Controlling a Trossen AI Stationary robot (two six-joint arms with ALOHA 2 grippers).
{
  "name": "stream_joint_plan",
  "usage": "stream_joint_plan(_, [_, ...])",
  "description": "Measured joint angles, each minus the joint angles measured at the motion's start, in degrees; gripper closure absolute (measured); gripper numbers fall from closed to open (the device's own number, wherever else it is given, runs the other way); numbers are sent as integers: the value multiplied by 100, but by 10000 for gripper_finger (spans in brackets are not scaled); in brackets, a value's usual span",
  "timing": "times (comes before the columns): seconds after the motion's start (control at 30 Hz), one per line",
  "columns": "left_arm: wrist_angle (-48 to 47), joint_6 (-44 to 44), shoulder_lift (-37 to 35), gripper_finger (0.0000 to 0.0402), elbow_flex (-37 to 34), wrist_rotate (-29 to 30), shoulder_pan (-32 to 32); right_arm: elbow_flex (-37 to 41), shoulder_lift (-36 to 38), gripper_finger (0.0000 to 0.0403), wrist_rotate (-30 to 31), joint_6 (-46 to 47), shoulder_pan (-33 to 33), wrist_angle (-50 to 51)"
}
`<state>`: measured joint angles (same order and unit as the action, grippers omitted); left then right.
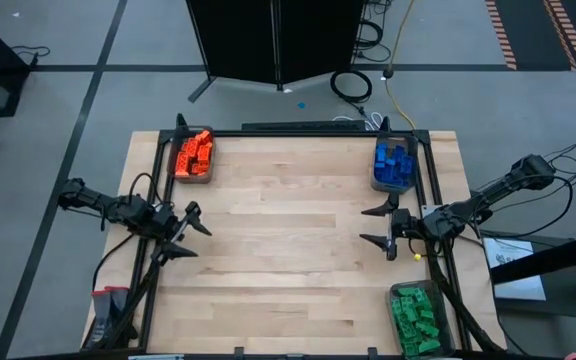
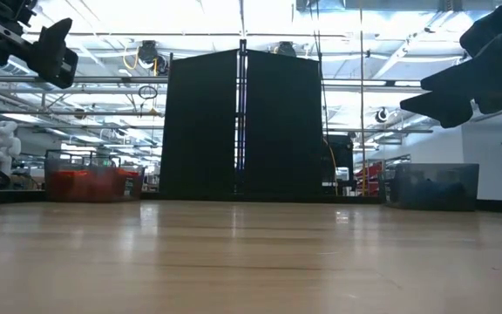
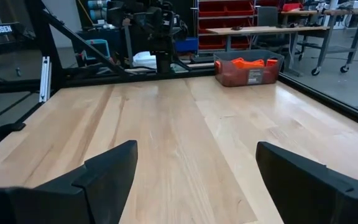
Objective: Sort blocks
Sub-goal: Return to Home Position
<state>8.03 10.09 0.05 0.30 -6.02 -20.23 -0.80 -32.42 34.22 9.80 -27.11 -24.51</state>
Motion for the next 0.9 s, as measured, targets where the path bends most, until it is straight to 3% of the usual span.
stream_joint_plan(0.47, [0,-1,0,98,-2,-15,0,-2,37,78,0,0,2,52])
stream_joint_plan(0.67, [1,0,0,98,-2,-17,-2,-2,1612,78,-392,0,477,1093])
stream_joint_plan(0.9, [2,0,0,98,-2,-17,0,-4,3018,78,-569,1,1546,1208])
